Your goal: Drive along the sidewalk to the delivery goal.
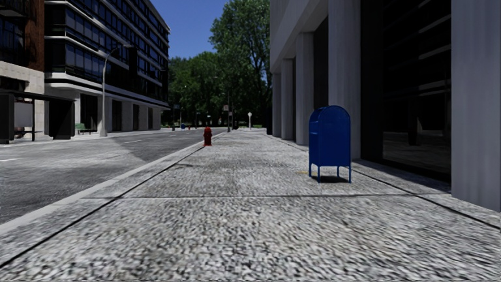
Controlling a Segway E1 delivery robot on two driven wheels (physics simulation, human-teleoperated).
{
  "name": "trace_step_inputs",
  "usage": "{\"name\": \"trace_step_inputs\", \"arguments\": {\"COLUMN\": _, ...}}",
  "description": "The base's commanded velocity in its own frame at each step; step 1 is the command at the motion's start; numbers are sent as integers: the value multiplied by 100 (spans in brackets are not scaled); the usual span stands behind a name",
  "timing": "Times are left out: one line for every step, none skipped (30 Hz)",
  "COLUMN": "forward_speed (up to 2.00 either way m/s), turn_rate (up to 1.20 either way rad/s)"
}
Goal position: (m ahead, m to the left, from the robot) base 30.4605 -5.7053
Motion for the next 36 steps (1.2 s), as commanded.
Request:
{"name": "trace_step_inputs", "arguments": {"forward_speed": 200, "turn_rate": 0}}
{"name": "trace_step_inputs", "arguments": {"forward_speed": 200, "turn_rate": 0}}
{"name": "trace_step_inputs", "arguments": {"forward_speed": 200, "turn_rate": 0}}
{"name": "trace_step_inputs", "arguments": {"forward_speed": 200, "turn_rate": 0}}
{"name": "trace_step_inputs", "arguments": {"forward_speed": 200, "turn_rate": 0}}
{"name": "trace_step_inputs", "arguments": {"forward_speed": 200, "turn_rate": 0}}
{"name": "trace_step_inputs", "arguments": {"forward_speed": 200, "turn_rate": 0}}
{"name": "trace_step_inputs", "arguments": {"forward_speed": 200, "turn_rate": 0}}
{"name": "trace_step_inputs", "arguments": {"forward_speed": 200, "turn_rate": 0}}
{"name": "trace_step_inputs", "arguments": {"forward_speed": 200, "turn_rate": 0}}
{"name": "trace_step_inputs", "arguments": {"forward_speed": 200, "turn_rate": 0}}
{"name": "trace_step_inputs", "arguments": {"forward_speed": 200, "turn_rate": 0}}
{"name": "trace_step_inputs", "arguments": {"forward_speed": 200, "turn_rate": 0}}
{"name": "trace_step_inputs", "arguments": {"forward_speed": 200, "turn_rate": 0}}
{"name": "trace_step_inputs", "arguments": {"forward_speed": 200, "turn_rate": 0}}
{"name": "trace_step_inputs", "arguments": {"forward_speed": 200, "turn_rate": 0}}
{"name": "trace_step_inputs", "arguments": {"forward_speed": 200, "turn_rate": 0}}
{"name": "trace_step_inputs", "arguments": {"forward_speed": 200, "turn_rate": 0}}
{"name": "trace_step_inputs", "arguments": {"forward_speed": 200, "turn_rate": 0}}
{"name": "trace_step_inputs", "arguments": {"forward_speed": 200, "turn_rate": 0}}
{"name": "trace_step_inputs", "arguments": {"forward_speed": 200, "turn_rate": 0}}
{"name": "trace_step_inputs", "arguments": {"forward_speed": 200, "turn_rate": 0}}
{"name": "trace_step_inputs", "arguments": {"forward_speed": 200, "turn_rate": 0}}
{"name": "trace_step_inputs", "arguments": {"forward_speed": 200, "turn_rate": 0}}
{"name": "trace_step_inputs", "arguments": {"forward_speed": 200, "turn_rate": 0}}
{"name": "trace_step_inputs", "arguments": {"forward_speed": 200, "turn_rate": 0}}
{"name": "trace_step_inputs", "arguments": {"forward_speed": 200, "turn_rate": 0}}
{"name": "trace_step_inputs", "arguments": {"forward_speed": 200, "turn_rate": 0}}
{"name": "trace_step_inputs", "arguments": {"forward_speed": 200, "turn_rate": 0}}
{"name": "trace_step_inputs", "arguments": {"forward_speed": 200, "turn_rate": 0}}
{"name": "trace_step_inputs", "arguments": {"forward_speed": 200, "turn_rate": 0}}
{"name": "trace_step_inputs", "arguments": {"forward_speed": 200, "turn_rate": 0}}
{"name": "trace_step_inputs", "arguments": {"forward_speed": 200, "turn_rate": 0}}
{"name": "trace_step_inputs", "arguments": {"forward_speed": 200, "turn_rate": 0}}
{"name": "trace_step_inputs", "arguments": {"forward_speed": 200, "turn_rate": 0}}
{"name": "trace_step_inputs", "arguments": {"forward_speed": 200, "turn_rate": 0}}
